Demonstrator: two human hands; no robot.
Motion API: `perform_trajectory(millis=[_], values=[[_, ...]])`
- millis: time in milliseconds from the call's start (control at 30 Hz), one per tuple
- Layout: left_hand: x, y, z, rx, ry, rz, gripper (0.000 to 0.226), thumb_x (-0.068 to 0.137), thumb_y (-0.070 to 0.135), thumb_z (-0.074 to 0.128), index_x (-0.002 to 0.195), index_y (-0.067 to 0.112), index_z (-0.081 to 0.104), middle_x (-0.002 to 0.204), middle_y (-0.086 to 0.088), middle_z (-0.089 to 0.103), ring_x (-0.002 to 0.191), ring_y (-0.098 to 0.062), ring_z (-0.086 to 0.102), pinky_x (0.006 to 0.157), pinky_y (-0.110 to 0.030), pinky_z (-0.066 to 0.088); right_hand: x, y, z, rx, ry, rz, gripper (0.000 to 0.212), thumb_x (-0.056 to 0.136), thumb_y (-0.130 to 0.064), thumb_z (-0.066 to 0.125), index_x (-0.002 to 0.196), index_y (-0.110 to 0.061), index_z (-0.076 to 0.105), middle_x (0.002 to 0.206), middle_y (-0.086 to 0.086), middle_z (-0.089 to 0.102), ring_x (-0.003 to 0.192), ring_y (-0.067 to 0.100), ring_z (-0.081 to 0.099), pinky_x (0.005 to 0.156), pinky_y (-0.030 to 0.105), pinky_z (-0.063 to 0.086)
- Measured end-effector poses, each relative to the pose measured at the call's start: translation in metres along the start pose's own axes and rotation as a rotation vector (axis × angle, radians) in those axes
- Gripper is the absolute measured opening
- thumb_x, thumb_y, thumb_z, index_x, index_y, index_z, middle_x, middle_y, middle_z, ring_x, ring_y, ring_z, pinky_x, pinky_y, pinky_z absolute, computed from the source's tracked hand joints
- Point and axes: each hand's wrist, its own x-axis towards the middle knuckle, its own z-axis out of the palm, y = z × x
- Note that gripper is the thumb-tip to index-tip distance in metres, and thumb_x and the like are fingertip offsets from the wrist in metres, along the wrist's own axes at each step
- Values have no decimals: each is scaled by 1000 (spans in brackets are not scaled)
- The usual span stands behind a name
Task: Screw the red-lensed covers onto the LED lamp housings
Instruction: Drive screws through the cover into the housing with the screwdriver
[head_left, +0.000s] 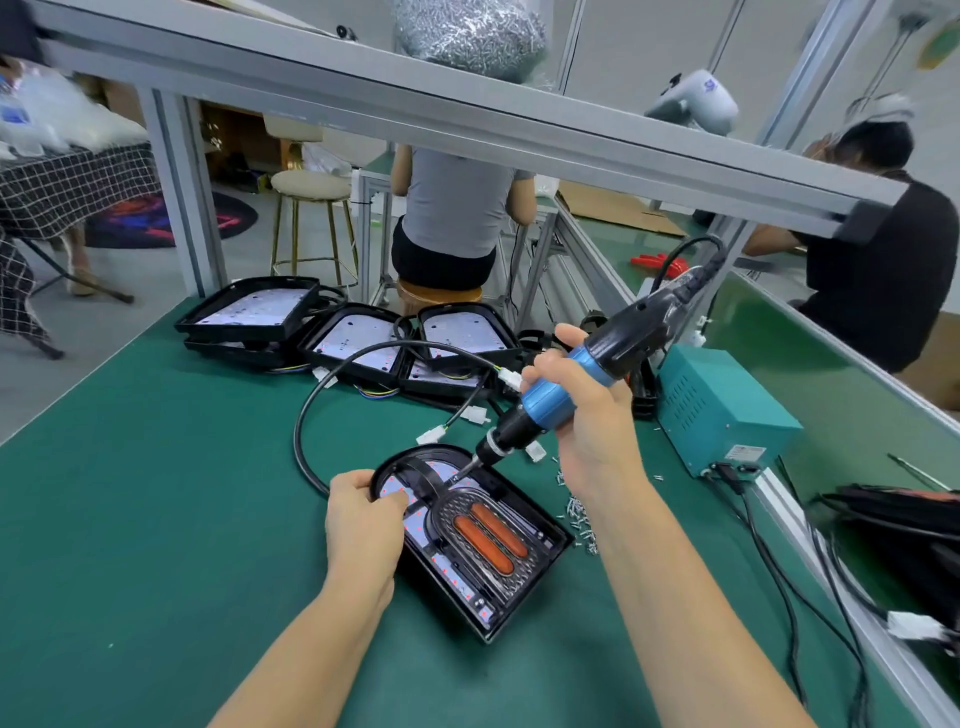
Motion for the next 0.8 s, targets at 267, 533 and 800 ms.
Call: perform_trajectory(millis=[267, 533, 800], values=[[2, -2, 2, 17, 18, 0, 28, 82, -5, 57, 87, 21, 47, 92, -12, 63, 85, -30, 61, 84, -47, 50, -2, 2, 6, -62, -35, -54, 31, 86, -16, 72, 61, -31, 64, 62, -4, 61, 69, 20, 57, 71, 31, 52], [8, -5, 3, 24, 18, 1, 25, 80, -4, 58, 90, 18, 51, 84, -9, 63, 76, -26, 58, 71, -39, 46, 0, 4, 4, -115, -137, -92, 20, 78, -20, 72, 63, -26, 60, 64, 3, 60, 69, 23, 59, 73, 33, 52], [6, -7, 1, 83, 25, 54, 24, 83, 1, 58, 91, 21, 48, 90, -5, 62, 81, -24, 60, 73, -38, 48, 1, 3, -8, 50, -31, -185, 19, 77, -8, 67, 73, -25, 62, 65, -7, 59, 66, 22, 56, 70, 36, 47]])
